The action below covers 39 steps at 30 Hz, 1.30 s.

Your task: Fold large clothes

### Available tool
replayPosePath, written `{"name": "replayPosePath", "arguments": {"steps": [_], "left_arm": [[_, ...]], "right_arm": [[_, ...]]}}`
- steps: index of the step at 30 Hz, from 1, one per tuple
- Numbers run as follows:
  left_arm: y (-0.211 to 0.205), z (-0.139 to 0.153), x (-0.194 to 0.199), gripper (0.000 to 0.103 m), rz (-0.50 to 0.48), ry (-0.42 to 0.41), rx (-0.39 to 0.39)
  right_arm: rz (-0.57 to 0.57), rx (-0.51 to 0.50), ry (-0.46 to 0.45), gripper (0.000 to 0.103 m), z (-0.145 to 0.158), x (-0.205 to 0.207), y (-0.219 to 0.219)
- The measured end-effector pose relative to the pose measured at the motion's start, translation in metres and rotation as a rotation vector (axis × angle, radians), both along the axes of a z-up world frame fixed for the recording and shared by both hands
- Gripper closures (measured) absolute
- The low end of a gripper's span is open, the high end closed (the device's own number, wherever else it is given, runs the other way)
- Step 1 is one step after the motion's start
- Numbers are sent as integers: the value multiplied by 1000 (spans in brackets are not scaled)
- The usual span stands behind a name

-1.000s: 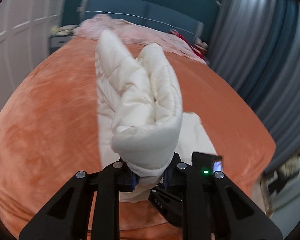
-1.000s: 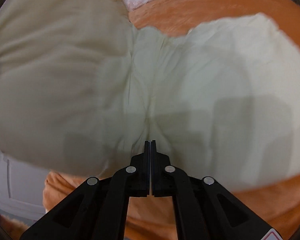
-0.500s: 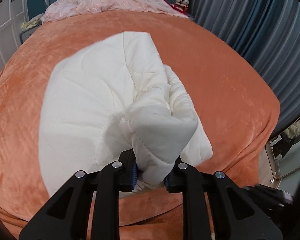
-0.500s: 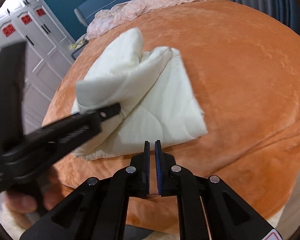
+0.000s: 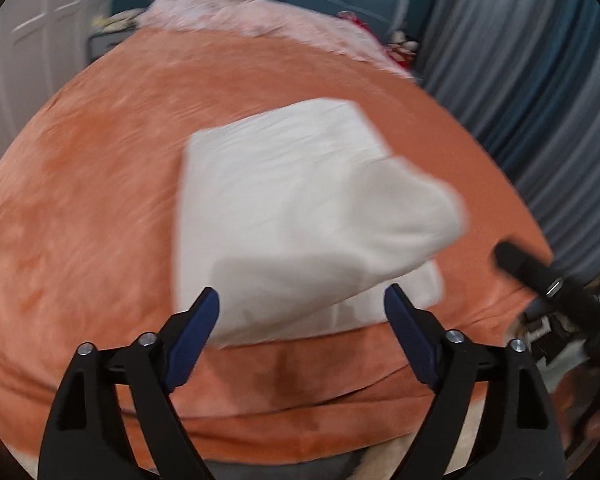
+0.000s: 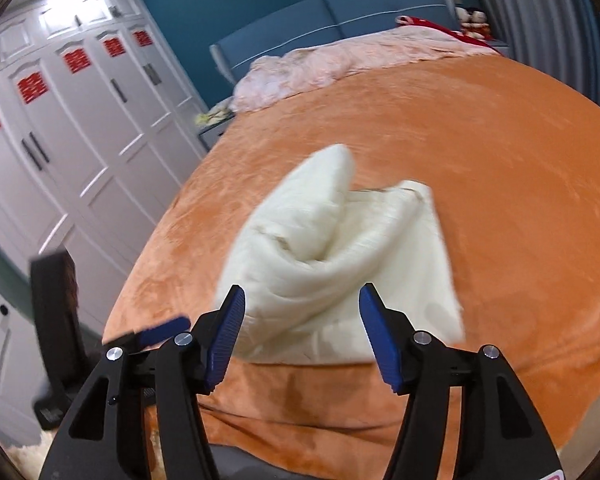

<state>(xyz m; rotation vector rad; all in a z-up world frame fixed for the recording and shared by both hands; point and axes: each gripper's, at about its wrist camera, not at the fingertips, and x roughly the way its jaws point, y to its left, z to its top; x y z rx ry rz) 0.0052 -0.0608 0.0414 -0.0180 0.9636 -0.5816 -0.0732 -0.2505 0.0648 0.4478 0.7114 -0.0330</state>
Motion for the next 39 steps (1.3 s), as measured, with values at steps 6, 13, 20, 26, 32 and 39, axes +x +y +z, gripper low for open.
{"name": "replayPosePath", "arguments": {"steps": [6, 13, 20, 26, 32, 39], "left_arm": [[12, -43, 13, 19, 42, 68, 91], [-1, -70, 20, 19, 11, 72, 174], [-3, -72, 30, 34, 25, 77, 176], [-24, -76, 37, 57, -7, 120, 162], [-33, -89, 33, 71, -20, 150, 204], [-36, -99, 32, 72, -24, 162, 225]], "right_arm": [[19, -87, 42, 43, -1, 44, 19], [39, 7, 123, 91, -21, 63, -7], [-99, 33, 85, 94, -19, 26, -62], [-196, 42, 173, 95, -57, 8, -96], [-200, 8, 273, 95, -102, 12, -88], [-203, 22, 315, 95, -134, 19, -89]]}}
